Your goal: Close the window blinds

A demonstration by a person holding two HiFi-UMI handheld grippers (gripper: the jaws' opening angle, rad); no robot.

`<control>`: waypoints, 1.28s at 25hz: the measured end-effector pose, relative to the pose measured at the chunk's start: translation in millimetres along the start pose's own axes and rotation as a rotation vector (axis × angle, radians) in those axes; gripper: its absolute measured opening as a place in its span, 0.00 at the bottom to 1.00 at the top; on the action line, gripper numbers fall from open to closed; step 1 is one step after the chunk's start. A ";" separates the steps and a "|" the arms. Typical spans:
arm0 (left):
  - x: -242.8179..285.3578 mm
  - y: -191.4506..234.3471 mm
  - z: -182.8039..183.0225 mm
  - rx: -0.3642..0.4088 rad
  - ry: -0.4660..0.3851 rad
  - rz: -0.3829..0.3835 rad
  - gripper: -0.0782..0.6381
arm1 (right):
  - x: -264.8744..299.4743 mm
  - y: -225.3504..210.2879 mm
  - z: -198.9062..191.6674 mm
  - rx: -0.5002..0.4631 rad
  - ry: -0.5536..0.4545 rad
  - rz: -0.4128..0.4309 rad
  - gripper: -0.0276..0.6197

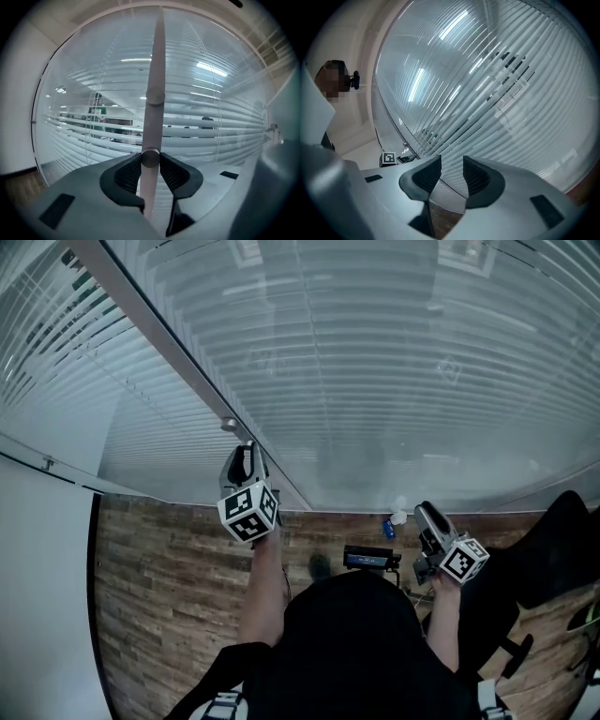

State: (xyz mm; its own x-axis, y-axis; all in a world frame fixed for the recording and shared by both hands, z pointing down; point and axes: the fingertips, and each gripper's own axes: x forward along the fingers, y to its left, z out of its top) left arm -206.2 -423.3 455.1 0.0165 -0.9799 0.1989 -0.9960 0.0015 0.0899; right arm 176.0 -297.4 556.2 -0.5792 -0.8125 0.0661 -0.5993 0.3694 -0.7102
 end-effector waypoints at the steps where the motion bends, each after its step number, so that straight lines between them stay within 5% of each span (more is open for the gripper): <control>1: 0.5 -0.6 -0.6 0.063 0.009 0.015 0.30 | -0.1 -0.7 0.3 0.000 0.000 -0.001 0.27; 6: 3.3 -1.9 -3.8 0.463 0.038 0.125 0.30 | 1.8 -1.9 -1.1 -0.001 0.003 -0.001 0.27; 9: 3.7 -2.9 -4.2 0.549 0.041 0.146 0.30 | 4.0 -0.2 -2.0 -0.003 0.008 0.004 0.27; 12: 3.9 -2.8 -7.0 0.436 0.040 0.104 0.30 | 5.0 2.2 -1.9 -0.004 0.010 0.009 0.27; 17: -2.0 0.9 -8.5 -0.059 0.011 -0.020 0.34 | 2.5 1.1 -0.4 -0.004 0.005 0.006 0.27; 20: -1.9 2.3 0.6 -0.166 -0.030 -0.044 0.34 | -0.4 -2.2 -1.3 -0.002 0.005 -0.003 0.27; 25: -1.0 2.0 1.1 -0.075 -0.014 -0.013 0.30 | -1.9 -3.5 -1.9 0.001 0.001 -0.003 0.27; 32: 1.9 0.2 -3.4 0.309 0.010 0.099 0.30 | 1.3 -2.3 -1.0 -0.001 0.006 0.004 0.27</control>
State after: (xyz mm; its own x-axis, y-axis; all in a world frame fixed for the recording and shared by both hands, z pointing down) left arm -206.1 -424.5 458.8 -0.0822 -0.9761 0.2012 -0.9725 0.0345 -0.2303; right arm 176.0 -298.8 558.6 -0.5848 -0.8083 0.0679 -0.5979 0.3731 -0.7094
